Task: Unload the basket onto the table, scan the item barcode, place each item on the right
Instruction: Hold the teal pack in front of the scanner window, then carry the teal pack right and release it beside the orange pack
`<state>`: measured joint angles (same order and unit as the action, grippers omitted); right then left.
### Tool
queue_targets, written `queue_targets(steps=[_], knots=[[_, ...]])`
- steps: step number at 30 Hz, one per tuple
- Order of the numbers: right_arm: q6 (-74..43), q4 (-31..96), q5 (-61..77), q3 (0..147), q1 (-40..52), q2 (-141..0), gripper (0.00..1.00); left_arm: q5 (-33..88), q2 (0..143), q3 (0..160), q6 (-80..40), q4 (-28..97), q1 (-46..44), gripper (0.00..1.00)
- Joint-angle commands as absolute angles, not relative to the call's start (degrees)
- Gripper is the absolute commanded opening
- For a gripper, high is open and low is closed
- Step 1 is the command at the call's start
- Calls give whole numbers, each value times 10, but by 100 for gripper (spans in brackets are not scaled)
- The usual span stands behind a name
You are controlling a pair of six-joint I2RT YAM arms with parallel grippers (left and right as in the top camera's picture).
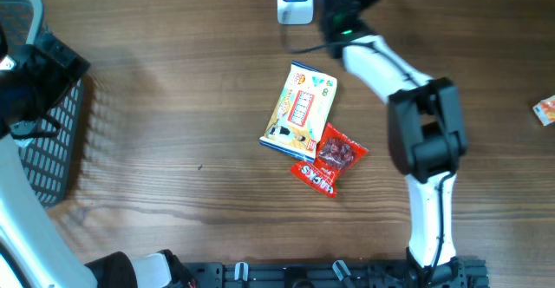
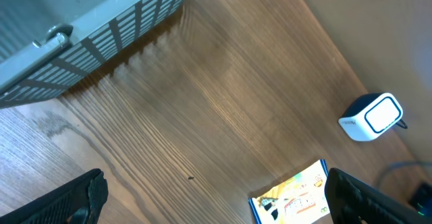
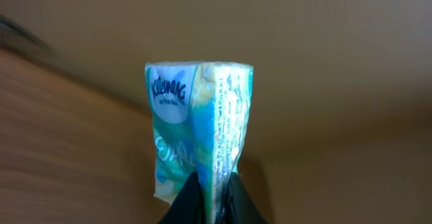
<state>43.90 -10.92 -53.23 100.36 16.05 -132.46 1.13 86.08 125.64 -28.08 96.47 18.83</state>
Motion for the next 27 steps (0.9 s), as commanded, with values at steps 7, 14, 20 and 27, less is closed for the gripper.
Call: queue_targets(steps=[7,14,20,27], knots=[[100,250,-661,1008,-75,-1332,4,5,860,1262,-272,965,192,100],[-41,409,-504,1008,-215,-1332,4,5,860,1262,-272,965,192,100],[-60,429,-401,1008,-286,-1332,91,5,860,1262,-272,965,192,100],[-62,442,-377,1011,-294,-1315,100,5,860,1262,-272,965,192,100]])
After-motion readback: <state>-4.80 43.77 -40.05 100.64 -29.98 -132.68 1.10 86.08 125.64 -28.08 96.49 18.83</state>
